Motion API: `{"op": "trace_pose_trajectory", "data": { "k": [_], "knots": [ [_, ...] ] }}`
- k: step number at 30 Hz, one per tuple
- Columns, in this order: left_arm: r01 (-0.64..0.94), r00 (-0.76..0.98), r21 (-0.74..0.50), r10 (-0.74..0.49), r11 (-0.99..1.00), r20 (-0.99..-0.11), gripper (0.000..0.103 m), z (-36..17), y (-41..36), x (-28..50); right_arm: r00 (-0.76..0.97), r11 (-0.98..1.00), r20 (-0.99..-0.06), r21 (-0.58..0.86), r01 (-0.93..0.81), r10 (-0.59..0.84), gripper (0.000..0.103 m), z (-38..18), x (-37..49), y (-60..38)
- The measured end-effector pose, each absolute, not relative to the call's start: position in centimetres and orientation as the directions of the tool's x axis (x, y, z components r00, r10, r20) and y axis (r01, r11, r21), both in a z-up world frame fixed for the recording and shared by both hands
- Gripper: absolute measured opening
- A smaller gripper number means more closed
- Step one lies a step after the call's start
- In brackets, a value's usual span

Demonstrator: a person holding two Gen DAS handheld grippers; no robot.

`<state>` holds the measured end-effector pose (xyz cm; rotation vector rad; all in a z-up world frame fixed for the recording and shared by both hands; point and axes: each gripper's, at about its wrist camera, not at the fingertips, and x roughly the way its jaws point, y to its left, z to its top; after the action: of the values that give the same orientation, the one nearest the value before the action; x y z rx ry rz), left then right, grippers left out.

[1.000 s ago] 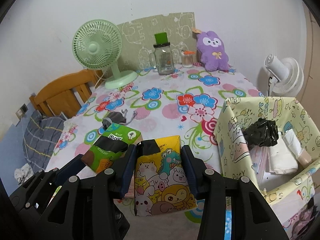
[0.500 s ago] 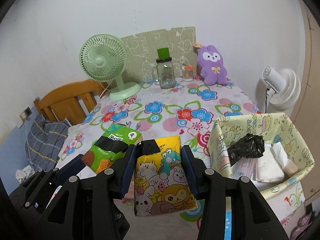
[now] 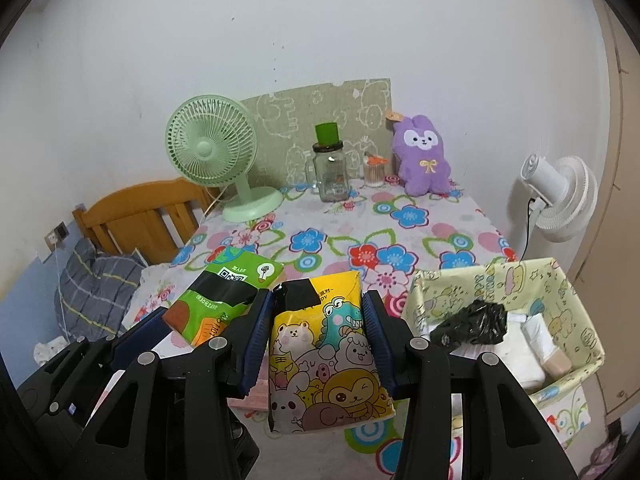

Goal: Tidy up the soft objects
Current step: 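Lift the green tissue pack and yellow snack bag off the bed, then carry the tissue pack and snack bag toward the fabric box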

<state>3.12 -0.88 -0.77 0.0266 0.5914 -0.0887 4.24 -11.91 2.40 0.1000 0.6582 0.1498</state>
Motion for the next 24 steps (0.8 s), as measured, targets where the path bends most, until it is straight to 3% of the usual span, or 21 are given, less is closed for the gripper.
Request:
{"op": "trace_pose_trajectory", "data": {
  "k": [24],
  "knots": [
    [0.153, 0.831, 0.003, -0.127, 0.988, -0.542, 0.052, 0.2, -6.4, 3.7, 0.806, 0.988, -0.577, 0.146, -0.053, 0.129, 0.05, 3.8, 4.2, -17.6]
  ]
}}
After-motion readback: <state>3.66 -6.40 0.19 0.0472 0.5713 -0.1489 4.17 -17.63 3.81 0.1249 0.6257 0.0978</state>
